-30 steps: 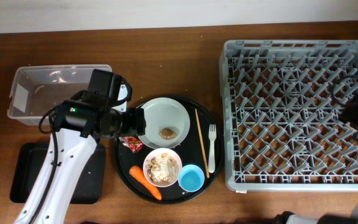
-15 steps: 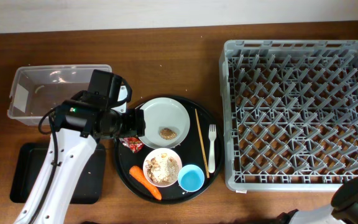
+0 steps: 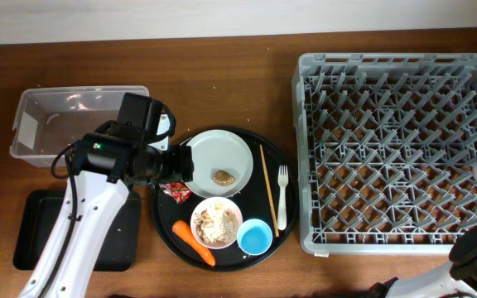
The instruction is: Sort waste into correct bins and load items into the dishwasher rack
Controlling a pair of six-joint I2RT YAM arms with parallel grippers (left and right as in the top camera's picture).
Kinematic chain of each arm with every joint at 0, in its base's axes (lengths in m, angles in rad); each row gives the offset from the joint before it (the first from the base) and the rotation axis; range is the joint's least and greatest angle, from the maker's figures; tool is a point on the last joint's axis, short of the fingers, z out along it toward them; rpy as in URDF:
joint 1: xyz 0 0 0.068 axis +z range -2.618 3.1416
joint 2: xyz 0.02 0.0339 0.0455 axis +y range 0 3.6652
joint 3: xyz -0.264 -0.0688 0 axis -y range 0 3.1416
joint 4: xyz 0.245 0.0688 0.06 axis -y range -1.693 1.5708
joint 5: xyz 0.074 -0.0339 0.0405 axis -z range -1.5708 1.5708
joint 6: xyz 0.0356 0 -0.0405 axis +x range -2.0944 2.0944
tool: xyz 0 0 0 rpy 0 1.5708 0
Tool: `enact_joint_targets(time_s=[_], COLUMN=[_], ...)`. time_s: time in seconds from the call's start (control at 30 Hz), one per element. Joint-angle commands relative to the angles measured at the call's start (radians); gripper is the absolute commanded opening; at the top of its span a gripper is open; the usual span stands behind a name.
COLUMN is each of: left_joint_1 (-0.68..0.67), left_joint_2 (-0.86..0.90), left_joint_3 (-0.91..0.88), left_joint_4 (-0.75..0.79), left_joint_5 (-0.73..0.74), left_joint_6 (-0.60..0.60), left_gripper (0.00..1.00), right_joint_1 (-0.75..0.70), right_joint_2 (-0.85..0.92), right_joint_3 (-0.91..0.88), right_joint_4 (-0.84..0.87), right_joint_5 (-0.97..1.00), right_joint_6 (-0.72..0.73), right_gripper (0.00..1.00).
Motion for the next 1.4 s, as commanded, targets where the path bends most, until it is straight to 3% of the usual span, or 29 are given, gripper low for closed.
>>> enact_joint_targets(time_s=[0.0, 0.17, 0.33, 0.4, 0.73, 0.83, 0.87, 0.9, 1.07, 1.23, 1.37], left_joint_1=[-0.004, -0.004, -0.004, -0.004, -0.004, -0.004, -0.004, -0.004, -0.004, -0.004, -0.004], left_joint_2=[-0.003, -0.003, -0.003, -0.003, -0.003, -0.003, -0.003, -0.003, -0.003, -0.003, -0.003], left_joint_3=[0.001, 0.001, 0.001, 0.001, 0.001, 0.001, 0.001, 0.001, 0.001, 0.001, 0.001], left_joint_4=[-0.006, -0.006, -0.006, -0.006, -0.009, -0.017, -0.017, -0.017, -0.02, -0.02, -0.02], left_joint_5=[-0.004, -0.004, -0.004, -0.004, -0.004, -0.004, -0.004, -0.004, -0.004, -0.004, -0.004], left_joint_6=[0.012, 0.012, 0.012, 0.012, 0.012, 0.012, 0.012, 0.012, 0.012, 0.012, 0.012], left_gripper=[0.77, 0.77, 0.77, 0.77, 0.77, 0.77, 0.77, 0.77, 0.77, 0.77, 0.77], right_joint_1=[-0.003, -0.003, -0.003, -0.003, -0.003, -0.002, -0.002, -0.002, -0.003, -0.003, -0.003], right_joint_2=[0.026, 0.028, 0.028, 0.028, 0.028, 0.028, 0.028, 0.028, 0.028, 0.029, 0.03], right_joint_3=[0.002, -0.027, -0.033, -0.033, -0.033, -0.033, -0.033, -0.033, -0.034, -0.039, -0.06], right_joint_4=[-0.006, 0.001, 0.016, 0.024, 0.019, 0.003, 0.0, 0.0, 0.001, 0.01, 0.032], right_joint_5=[0.035, 0.073, 0.072, 0.068, 0.003, 0.001, 0.002, 0.005, 0.092, 0.101, 0.126], right_joint_6=[0.01, 0.01, 0.01, 0.01, 0.01, 0.009, 0.01, 0.01, 0.048, 0.063, 0.063], right_gripper=[0.29, 0.43, 0.84, 0.9, 0.92, 0.51, 0.46, 0.46, 0.69, 0.69, 0.82])
